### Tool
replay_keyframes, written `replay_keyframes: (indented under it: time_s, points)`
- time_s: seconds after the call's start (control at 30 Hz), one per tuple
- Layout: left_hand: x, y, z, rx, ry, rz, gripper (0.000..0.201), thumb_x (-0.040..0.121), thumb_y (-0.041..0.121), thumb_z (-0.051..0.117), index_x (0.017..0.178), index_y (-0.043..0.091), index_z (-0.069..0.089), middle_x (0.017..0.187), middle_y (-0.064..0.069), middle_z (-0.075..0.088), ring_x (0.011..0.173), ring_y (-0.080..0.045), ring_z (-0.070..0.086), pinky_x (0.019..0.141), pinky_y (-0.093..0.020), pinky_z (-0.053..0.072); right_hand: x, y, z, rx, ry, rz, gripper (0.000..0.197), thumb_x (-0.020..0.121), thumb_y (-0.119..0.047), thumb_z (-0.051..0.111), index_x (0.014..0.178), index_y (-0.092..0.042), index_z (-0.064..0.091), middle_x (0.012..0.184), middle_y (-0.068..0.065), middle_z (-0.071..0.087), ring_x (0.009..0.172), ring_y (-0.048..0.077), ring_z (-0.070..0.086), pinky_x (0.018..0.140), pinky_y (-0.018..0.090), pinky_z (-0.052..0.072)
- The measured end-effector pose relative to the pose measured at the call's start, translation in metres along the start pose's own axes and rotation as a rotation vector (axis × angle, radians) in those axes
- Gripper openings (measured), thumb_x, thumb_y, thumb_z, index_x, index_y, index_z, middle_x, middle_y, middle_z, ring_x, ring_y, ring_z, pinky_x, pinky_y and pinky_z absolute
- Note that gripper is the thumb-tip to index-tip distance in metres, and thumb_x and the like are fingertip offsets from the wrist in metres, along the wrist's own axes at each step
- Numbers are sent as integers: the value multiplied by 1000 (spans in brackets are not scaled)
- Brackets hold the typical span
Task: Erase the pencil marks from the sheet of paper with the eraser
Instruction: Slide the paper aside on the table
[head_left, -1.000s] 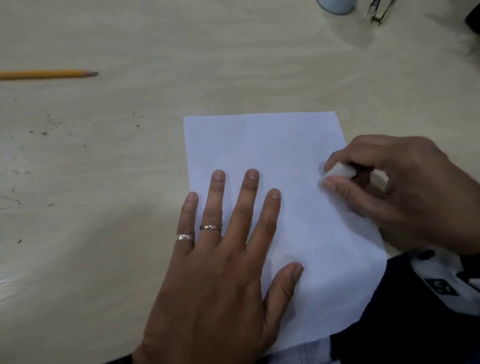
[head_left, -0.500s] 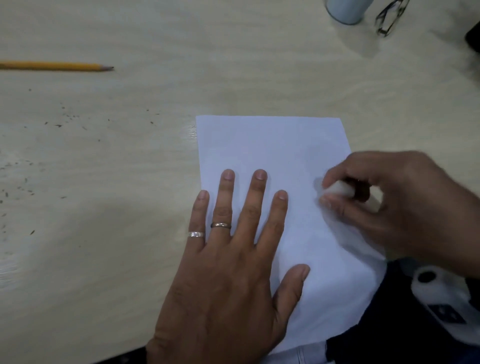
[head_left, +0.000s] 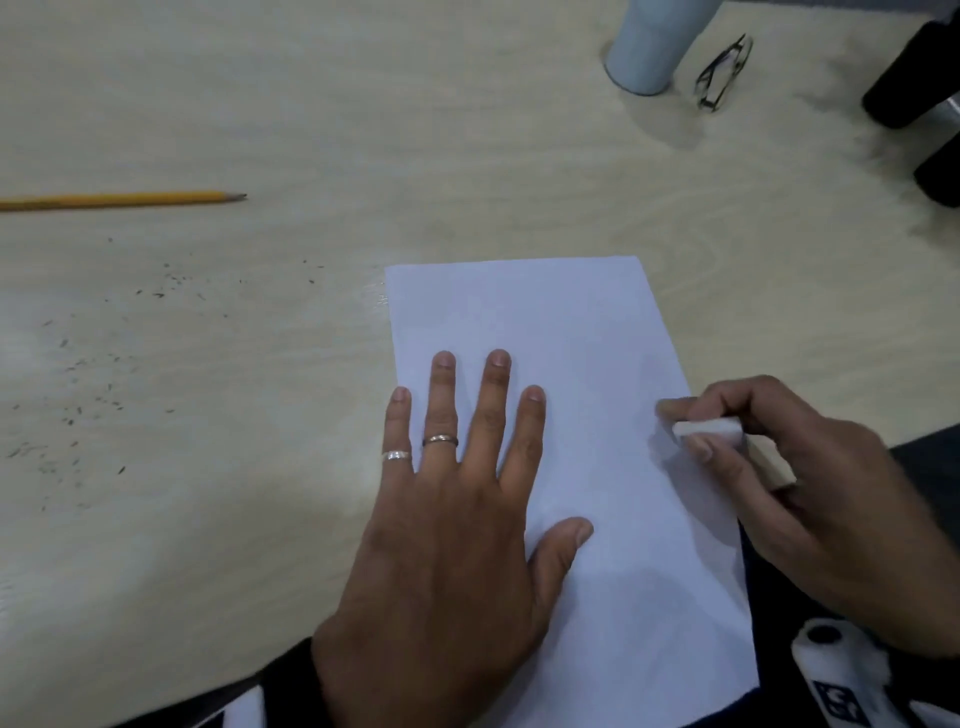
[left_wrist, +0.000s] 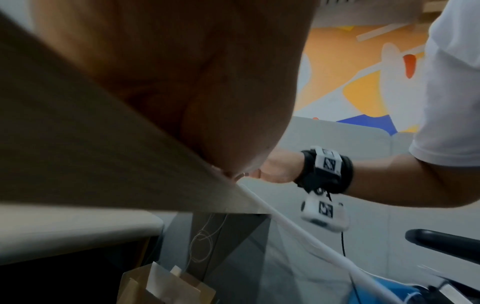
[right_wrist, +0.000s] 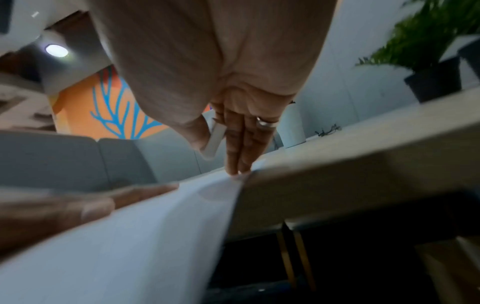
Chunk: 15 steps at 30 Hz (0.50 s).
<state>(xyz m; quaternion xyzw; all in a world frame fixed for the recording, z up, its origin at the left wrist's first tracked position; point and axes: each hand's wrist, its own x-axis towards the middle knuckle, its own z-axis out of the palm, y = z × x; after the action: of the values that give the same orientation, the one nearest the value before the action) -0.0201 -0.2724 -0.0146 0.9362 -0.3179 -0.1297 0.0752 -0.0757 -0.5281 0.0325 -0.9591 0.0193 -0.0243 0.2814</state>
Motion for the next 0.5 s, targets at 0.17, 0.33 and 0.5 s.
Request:
replay_keyframes:
  time_s: [0.17,0.33,0.5]
  points:
    - [26,17,-54,141,-266,27,86,105,65,17,167,10,-6,169,-20,-27,158,-50,-14,129,-61,1,-16,10,13,8,40,-41,20,106,-54,52,123,-45,56,110,-3,78,89,12,77,72,35,61]
    - [97,34,-56,216,-389,540,87,104,71,22,165,27,-21,170,6,-33,158,-25,-29,130,-52,-8,-16,12,7,24,14,-74,14,104,-48,57,108,-34,60,81,-22,64,64,-3,60,59,10,40]
    - [117,-1,-59,324,-316,456,94,98,80,18,165,27,-21,171,3,-31,158,-27,-26,129,-51,-12,-17,17,8,-8,19,-106,19,104,-52,56,112,-35,59,114,-44,64,92,-11,65,74,14,48]
